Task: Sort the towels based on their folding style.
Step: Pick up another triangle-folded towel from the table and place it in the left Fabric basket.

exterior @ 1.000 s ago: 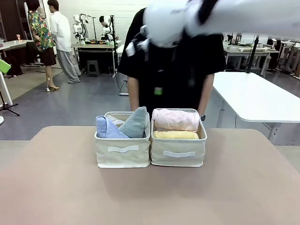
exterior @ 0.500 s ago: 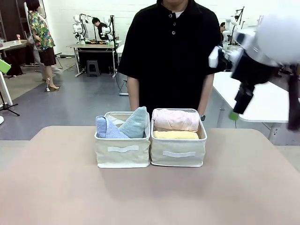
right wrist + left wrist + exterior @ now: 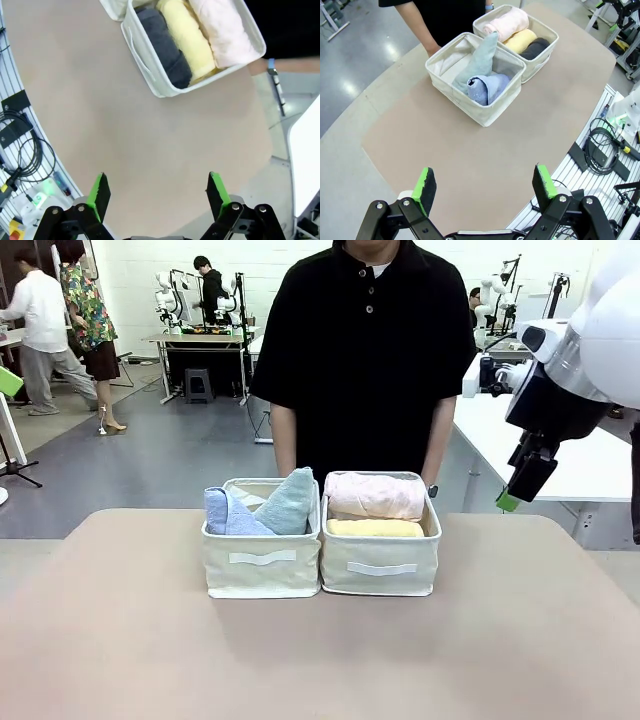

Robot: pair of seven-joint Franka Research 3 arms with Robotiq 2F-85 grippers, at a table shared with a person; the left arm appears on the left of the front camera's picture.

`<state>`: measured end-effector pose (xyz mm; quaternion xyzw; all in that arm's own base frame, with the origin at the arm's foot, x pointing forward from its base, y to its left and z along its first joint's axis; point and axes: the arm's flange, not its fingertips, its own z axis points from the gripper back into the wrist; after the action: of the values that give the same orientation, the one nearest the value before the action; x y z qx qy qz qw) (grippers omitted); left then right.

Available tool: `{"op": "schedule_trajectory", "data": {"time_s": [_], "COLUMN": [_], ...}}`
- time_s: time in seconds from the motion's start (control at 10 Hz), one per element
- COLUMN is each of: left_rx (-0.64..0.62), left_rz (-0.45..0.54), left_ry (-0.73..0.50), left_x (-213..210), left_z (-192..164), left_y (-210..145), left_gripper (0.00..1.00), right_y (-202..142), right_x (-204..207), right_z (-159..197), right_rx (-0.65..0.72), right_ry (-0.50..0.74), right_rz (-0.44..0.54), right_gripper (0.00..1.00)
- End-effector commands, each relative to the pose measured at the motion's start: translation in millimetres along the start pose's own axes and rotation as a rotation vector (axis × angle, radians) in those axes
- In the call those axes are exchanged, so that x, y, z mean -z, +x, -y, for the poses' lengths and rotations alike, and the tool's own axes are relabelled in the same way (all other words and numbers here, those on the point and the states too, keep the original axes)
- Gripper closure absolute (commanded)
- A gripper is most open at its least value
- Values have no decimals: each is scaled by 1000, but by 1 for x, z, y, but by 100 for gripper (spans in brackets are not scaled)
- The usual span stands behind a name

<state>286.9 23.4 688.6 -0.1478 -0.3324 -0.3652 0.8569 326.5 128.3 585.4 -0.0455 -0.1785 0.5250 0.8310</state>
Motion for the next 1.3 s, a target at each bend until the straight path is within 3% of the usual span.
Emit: {"op": "schedule_trajectory", "data": {"time_s": [0.0, 0.1, 0.3, 0.4, 0.6, 0.7, 0.8, 1.0, 1.2], "left_rx": [5, 5, 5, 5, 5, 5, 5, 5, 5], "left_rz": [5, 5, 5, 5, 5, 5, 5, 5, 5], "left_ry": [-1, -1, -1, -1, -1, -1, -1, -1, -1], "left_x": [1, 1, 1, 1, 1, 1, 1, 1, 1], "left_z": [0, 0, 0, 0, 0, 0, 0, 0, 0], "left_y": [1, 1, 1, 1, 1, 1, 1, 1, 1], "left_gripper": [0, 0, 0, 0, 0, 0, 0, 0, 0], "right_y": [3, 0, -18, -43, -113, -149, -182, -230, -240], "right_x": [1, 0, -88, -121, -166, -176, -175, -167, -169], "right_z": [3, 0, 10, 11, 20, 18, 16, 11, 7], "right_rx": [11, 0, 124, 144, 228, 243, 289, 388, 502], "right_ry": [6, 0, -62, 12, 127, 170, 202, 142, -56], "right_rz": [-17, 0, 146, 232, 500, 648, 714, 692, 590], "right_gripper": [0, 0, 0, 0, 0, 0, 0, 0, 0]}}
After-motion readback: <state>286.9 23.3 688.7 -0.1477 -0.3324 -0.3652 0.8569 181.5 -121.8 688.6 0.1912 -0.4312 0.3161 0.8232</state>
